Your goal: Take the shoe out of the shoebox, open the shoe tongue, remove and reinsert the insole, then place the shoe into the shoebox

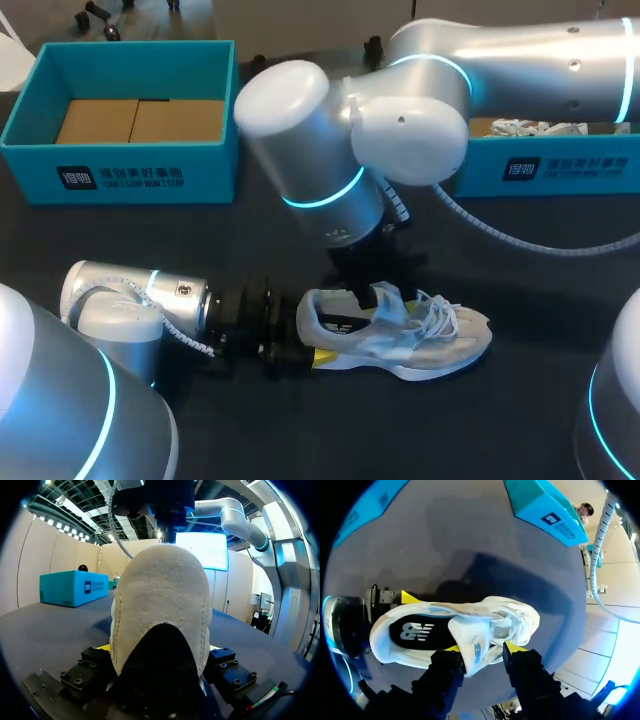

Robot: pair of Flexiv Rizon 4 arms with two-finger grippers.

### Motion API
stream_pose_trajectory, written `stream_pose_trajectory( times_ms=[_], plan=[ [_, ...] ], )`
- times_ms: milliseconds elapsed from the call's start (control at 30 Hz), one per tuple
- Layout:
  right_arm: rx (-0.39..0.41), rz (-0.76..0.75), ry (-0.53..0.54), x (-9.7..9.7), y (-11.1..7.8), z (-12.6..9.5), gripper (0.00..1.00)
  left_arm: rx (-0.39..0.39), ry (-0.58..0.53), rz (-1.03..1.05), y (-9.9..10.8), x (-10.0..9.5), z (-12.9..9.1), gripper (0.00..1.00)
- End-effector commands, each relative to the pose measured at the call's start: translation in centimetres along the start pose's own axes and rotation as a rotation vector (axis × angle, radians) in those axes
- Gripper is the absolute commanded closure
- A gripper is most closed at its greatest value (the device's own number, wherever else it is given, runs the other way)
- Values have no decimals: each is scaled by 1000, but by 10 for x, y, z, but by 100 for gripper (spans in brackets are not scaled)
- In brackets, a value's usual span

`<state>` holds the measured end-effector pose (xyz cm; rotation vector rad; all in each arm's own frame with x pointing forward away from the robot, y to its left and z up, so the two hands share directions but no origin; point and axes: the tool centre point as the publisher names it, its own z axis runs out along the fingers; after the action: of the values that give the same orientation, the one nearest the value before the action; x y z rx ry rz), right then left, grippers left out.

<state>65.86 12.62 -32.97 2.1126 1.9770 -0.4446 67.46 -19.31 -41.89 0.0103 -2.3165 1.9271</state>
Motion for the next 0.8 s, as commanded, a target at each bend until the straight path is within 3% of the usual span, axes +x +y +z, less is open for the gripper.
stream_pose_trajectory(
  times_ms=[33,100,267,300,467,667,800],
  plan=[
    [-4,777,43,-11,-6,-1,60,-3,1,-1,1,-1,0,100],
    [6,776,58,-13,-5,-1,64,-3,1,-1,1,-1,0,100],
    [36,761,107,-15,-2,-1,89,-3,1,-1,1,-1,0,100],
    [43,758,118,-16,-1,-1,100,-3,1,-1,1,-1,0,100],
    [53,751,171,-21,1,0,100,-3,1,-1,1,-1,0,100],
    [-29,739,299,-33,-3,-2,100,-3,1,-1,1,-1,0,100],
    [-33,736,344,-42,-5,-2,100,-3,1,-1,1,-1,0,100]
  ],
)
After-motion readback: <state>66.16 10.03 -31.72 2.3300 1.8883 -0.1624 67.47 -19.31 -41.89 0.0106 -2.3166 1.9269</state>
